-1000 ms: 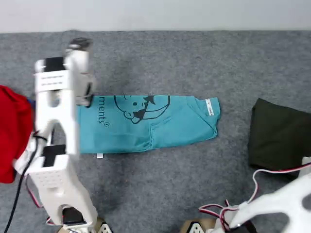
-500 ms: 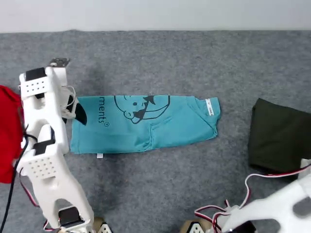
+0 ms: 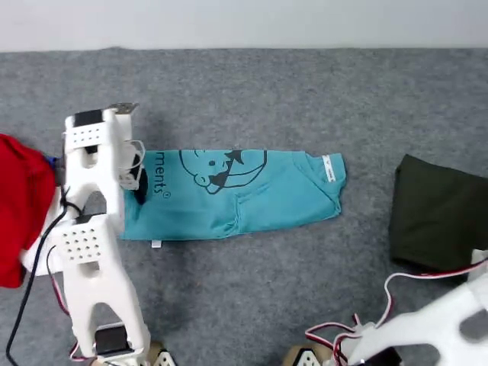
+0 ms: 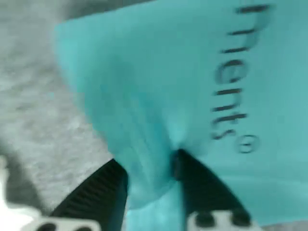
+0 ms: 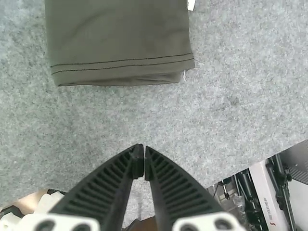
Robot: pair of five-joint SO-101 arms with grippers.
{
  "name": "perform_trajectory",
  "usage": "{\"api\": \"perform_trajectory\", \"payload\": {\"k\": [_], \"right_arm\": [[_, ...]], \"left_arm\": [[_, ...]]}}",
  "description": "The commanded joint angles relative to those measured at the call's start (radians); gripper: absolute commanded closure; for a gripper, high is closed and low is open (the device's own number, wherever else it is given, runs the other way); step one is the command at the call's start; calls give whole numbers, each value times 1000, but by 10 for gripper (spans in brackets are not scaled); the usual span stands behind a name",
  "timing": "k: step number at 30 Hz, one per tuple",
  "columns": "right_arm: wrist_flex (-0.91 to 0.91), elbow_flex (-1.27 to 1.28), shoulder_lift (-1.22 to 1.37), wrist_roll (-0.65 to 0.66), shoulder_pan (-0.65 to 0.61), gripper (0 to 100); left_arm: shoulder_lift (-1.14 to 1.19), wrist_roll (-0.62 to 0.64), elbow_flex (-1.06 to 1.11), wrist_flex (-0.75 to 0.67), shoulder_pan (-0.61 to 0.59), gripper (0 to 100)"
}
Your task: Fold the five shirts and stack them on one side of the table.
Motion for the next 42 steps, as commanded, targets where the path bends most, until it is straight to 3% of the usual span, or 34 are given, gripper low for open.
{"api": "perform_trajectory", "payload": {"k": [1,13,21,29,35,42], "right_arm": [[38,-49,-27,9,7,990],[35,-49,-25,68,5,990],[33,-49,-22,63,-74,990],[33,-49,-19,58,-119,990],[33,-48,-18,64,-119,990],[35,-48,-18,64,-119,990]], "left_arm": [[28,14,-82,31,3,995],[-250,18,-107,60,-15,996],[-557,18,182,58,281,996],[-617,109,177,37,566,996],[-600,169,160,-54,684,996],[-471,241,27,-100,710,996]]}}
